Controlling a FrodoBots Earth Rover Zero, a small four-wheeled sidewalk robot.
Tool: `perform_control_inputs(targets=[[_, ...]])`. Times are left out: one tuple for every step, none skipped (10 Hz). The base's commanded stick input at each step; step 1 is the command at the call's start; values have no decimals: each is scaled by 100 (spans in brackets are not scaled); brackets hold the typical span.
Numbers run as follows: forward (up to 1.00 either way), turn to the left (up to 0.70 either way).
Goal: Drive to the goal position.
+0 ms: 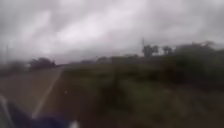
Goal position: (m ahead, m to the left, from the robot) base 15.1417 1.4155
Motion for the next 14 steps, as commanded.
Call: perform_control_inputs(targets=[[0, 70], [0, 70], [0, 70], [0, 70], [0, 29], [0, 0], [0, 0], [0, 0], [0, 0], [0, 0], [0, 0], [0, 0], [0, 0], [0, 0]])
